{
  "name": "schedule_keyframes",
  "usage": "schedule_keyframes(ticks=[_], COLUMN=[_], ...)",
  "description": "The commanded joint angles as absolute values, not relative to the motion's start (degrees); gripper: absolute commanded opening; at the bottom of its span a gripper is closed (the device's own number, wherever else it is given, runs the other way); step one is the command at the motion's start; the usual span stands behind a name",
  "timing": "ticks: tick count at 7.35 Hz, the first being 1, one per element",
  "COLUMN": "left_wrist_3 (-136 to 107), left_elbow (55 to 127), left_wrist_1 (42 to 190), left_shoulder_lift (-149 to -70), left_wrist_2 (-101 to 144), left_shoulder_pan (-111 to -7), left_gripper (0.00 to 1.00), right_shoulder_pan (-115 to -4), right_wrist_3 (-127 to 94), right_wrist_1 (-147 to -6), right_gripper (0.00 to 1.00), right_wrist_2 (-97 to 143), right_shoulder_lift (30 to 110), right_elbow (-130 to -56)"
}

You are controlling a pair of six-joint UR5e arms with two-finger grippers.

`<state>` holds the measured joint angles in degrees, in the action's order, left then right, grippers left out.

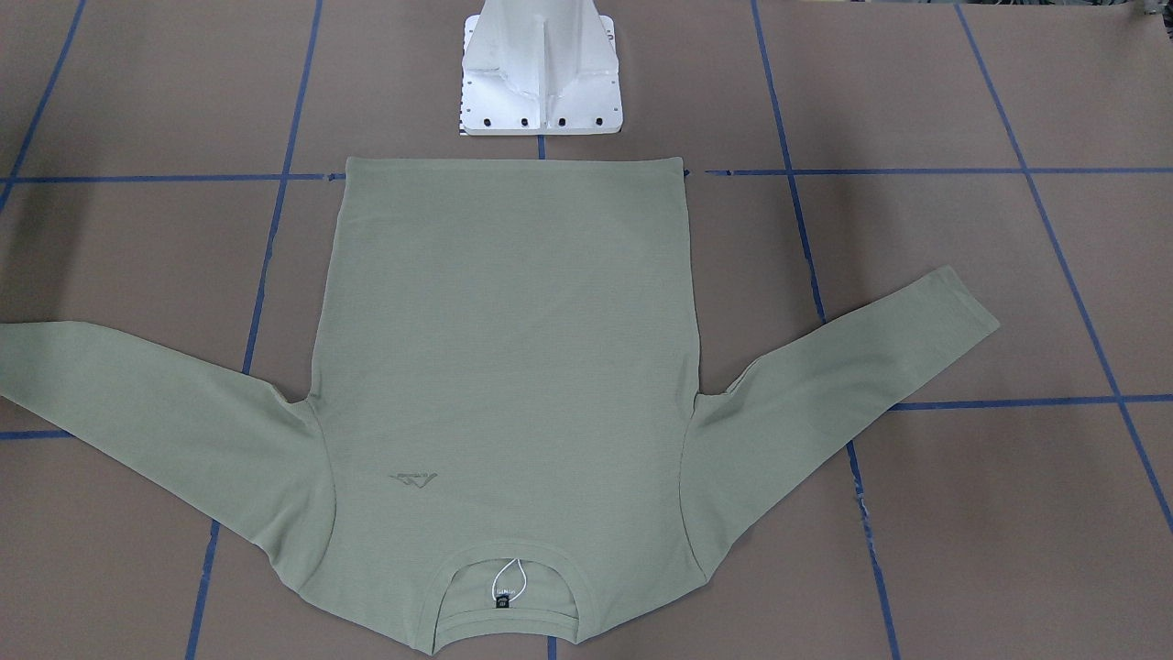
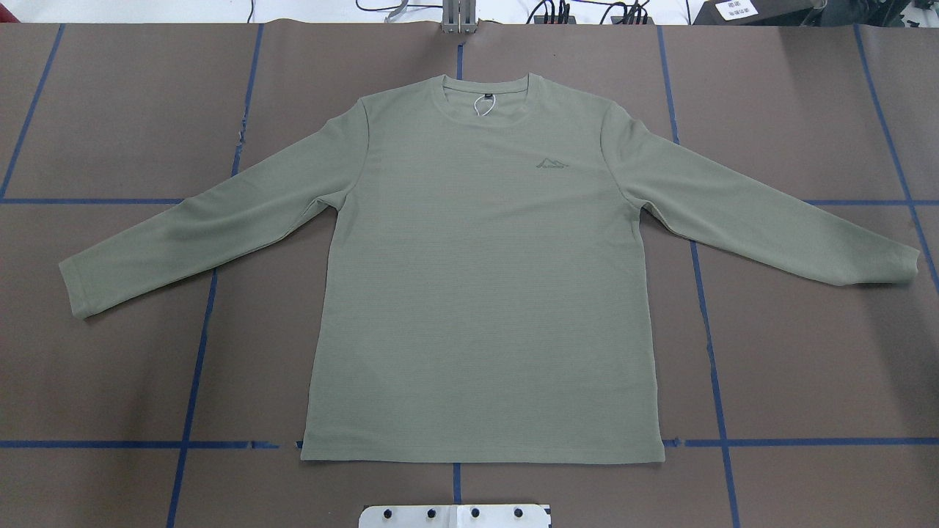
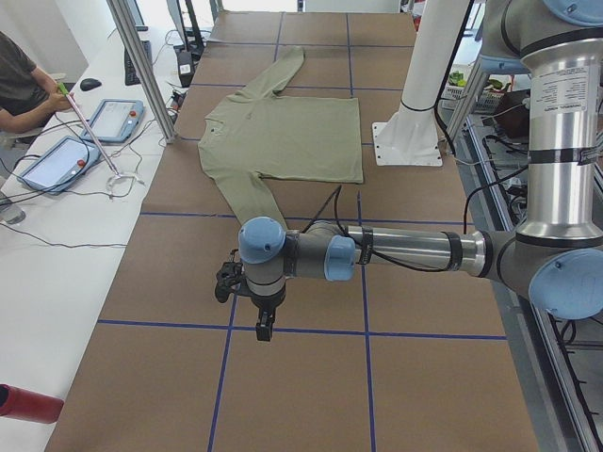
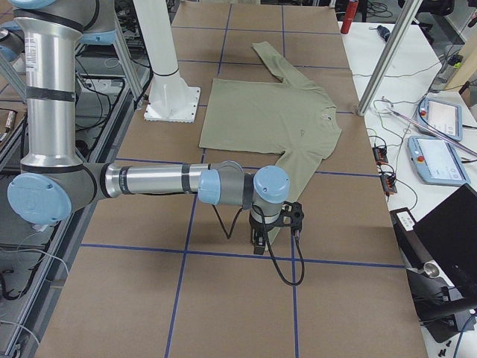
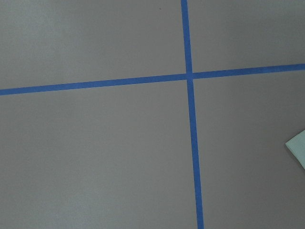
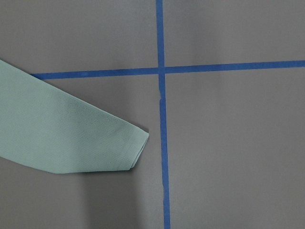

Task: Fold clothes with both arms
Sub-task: 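Lower the right gripper toward the cuff of the sleeve nearest it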

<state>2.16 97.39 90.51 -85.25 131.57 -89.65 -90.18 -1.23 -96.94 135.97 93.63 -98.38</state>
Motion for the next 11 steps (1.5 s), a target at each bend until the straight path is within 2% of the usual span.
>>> schedule_keyframes(ticks=[1,5,7,11], left_wrist_3=[2.20,2.20,1.68,1.76], left_elbow=[97.38,97.30,97.30,96.86], left_wrist_1=[90.53,90.88,92.36,93.16], left_shoulder_lift=[-85.17,-86.21,-89.89,-92.72], left_wrist_2=[131.57,131.31,131.49,140.56], left_shoulder_pan=[-89.65,-89.47,-89.39,-88.95], left_gripper=[1.00,1.00,1.00,1.00], right_shoulder_pan=[-90.18,-89.83,-89.04,-81.95], right_wrist_3=[-1.23,-2.63,-2.72,-10.46], right_wrist_1=[-96.94,-96.94,-96.86,-87.75], right_gripper=[1.00,1.00,1.00,1.00], right_wrist_2=[135.97,136.14,136.23,136.50], right_shoulder_lift=[93.69,90.71,89.92,88.33], right_elbow=[-98.61,-98.18,-98.53,-96.86])
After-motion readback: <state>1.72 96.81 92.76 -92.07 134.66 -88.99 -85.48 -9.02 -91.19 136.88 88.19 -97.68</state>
